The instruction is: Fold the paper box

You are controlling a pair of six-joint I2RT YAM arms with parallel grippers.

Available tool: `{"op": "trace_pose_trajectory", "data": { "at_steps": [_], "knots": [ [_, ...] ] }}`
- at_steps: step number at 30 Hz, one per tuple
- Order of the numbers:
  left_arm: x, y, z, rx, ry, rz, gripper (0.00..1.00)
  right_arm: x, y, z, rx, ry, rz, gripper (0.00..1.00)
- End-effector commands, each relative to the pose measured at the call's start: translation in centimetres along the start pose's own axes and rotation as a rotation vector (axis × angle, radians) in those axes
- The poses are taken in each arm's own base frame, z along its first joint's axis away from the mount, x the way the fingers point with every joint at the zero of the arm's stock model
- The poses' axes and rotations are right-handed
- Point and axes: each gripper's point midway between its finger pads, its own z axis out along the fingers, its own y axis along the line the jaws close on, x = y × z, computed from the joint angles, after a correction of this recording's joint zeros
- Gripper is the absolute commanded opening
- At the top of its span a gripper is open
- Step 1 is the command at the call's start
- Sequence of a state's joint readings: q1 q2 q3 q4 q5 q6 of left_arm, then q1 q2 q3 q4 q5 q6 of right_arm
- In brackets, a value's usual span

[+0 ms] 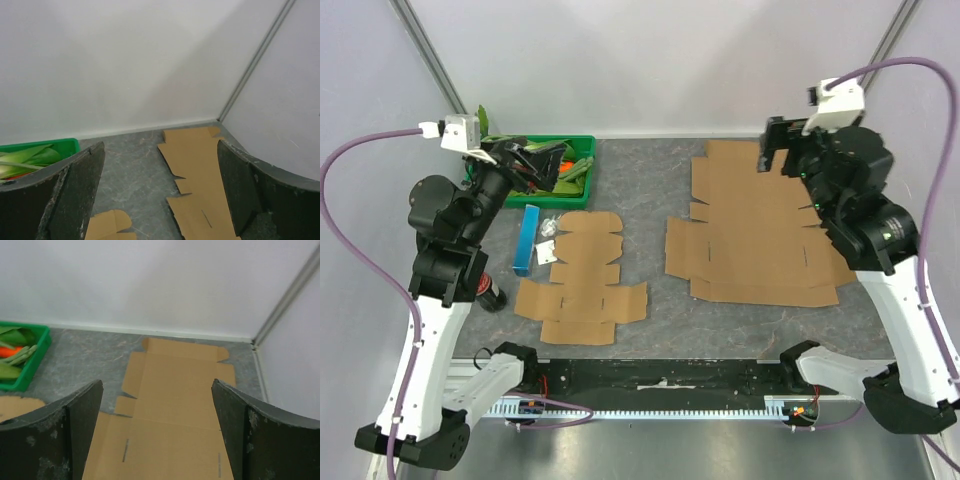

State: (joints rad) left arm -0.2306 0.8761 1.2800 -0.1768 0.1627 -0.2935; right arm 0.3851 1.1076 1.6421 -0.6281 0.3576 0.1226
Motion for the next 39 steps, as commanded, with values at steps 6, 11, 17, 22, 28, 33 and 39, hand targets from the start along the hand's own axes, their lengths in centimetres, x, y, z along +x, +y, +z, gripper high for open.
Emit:
{"op": "trace_pose_trajectory", "data": {
  "at_steps": [6, 11, 17, 22, 28, 33, 39],
  "knots": [
    [11.6, -8.1, 2.1, 0.237, 0.354, -0.285, 1.00, 4.3, 5.2, 2.6, -0.092, 0.145, 0.013, 0.98],
    [24.2, -9.1, -0.3, 0.111, 0.585, -0.419, 1.00, 6.9, 6.1, 2.2, -0.146, 0.190, 0.036, 0.98],
    [35.3, -11.8, -4.0, -0.060, 0.684, -0.622, 1.00, 7.8, 5.4, 0.8, -0.142, 0.195, 0.054, 0.98],
    [40.1, -15.3, -4.5, -0.046, 0.733, -0.778, 0.98, 8.2, 5.5, 0.1, -0.170, 0.192, 0.067, 0.98],
    [44.8, -17.5, -2.5, -0.058, 0.763, -0.797, 0.81, 8.7, 5.7, -0.7, -0.195, 0.190, 0.082, 0.98],
    [48.9, -17.9, -2.8, -0.114, 0.834, -0.838, 0.72, 8.6, 5.7, -1.4, -0.213, 0.179, 0.095, 0.98],
    [50.0, -18.8, -2.4, -0.076, 0.851, -0.837, 0.39, 10.3, 5.9, -1.3, -0.225, 0.221, 0.065, 0.98]
  ]
}}
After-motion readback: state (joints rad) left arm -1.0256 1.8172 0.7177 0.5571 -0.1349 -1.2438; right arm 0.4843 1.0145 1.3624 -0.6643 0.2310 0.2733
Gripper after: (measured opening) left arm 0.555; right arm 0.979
